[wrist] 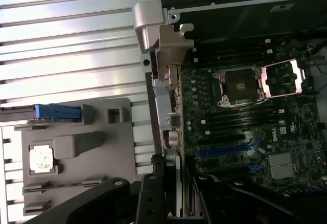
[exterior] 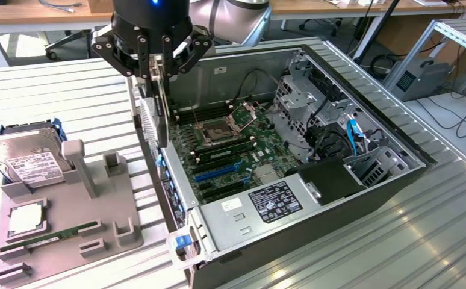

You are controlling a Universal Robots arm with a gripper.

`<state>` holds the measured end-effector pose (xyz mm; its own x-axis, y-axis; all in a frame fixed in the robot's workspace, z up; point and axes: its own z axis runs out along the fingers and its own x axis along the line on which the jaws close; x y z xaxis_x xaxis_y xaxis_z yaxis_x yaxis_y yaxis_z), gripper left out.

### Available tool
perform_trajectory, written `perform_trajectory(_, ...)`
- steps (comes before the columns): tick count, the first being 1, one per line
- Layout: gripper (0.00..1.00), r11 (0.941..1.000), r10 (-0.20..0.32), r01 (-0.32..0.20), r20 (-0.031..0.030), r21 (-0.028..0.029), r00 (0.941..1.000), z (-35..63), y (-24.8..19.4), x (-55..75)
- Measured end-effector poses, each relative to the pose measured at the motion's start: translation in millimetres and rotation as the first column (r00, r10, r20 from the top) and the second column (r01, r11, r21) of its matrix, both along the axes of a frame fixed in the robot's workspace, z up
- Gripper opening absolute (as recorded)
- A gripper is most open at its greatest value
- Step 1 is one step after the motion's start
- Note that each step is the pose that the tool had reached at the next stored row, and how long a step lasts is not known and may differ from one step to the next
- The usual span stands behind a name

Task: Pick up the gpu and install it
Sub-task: 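Pick up the gpu and move the gpu toward the slot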

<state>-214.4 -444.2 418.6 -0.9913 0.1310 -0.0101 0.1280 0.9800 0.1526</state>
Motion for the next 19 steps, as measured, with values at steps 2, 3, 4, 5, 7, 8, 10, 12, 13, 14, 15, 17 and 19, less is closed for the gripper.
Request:
perform_trajectory(2,0.27,1.0,0.0,0.0,0.0,0.0,1.0,0.0,0.0,2.3)
perform_trajectory(3,0.27,1.0,0.0,0.0,0.0001,0.0,1.0,0.0,0.0,3.3)
perform_trajectory(4,0.27,1.0,0.0,0.0,0.0,0.0,1.0,0.0,0.0,5.4)
perform_trajectory(5,0.27,1.0,0.0,0.0,0.0,0.0,1.0,0.0,0.0,7.5)
perform_trajectory(7,0.27,1.0,0.0,0.0,0.0,0.0,1.0,0.0,0.0,9.7)
perform_trajectory(8,0.27,1.0,0.0,0.0,0.0,-0.0001,1.0,0.0,0.0,10.5)
perform_trajectory(10,0.27,1.0,0.0,0.0,0.0,0.0,1.0,0.0,0.0,12.5)
perform_trajectory(12,0.27,1.0,0.0,0.0,0.0,0.0,1.0,0.0,0.0,14.6)
perform_trajectory(13,0.27,1.0,0.0,0.0,0.0,0.0,1.0,0.0,0.0,15.4)
perform_trajectory(14,0.27,1.0,0.0,0.0,0.0,0.0,1.0,0.0,0.0,16.3)
perform_trajectory(15,0.27,1.0,0.0,0.0,0.0,0.0,1.0,0.0,0.0,17.3)
perform_trajectory(17,0.27,1.0,0.0,0.0,0.0,0.0,1.0,0.0,0.0,19.2)
perform_trajectory(19,0.27,1.0,0.0,0.0,0.0,-0.0001,1.0,0.0,0.0,21.0)
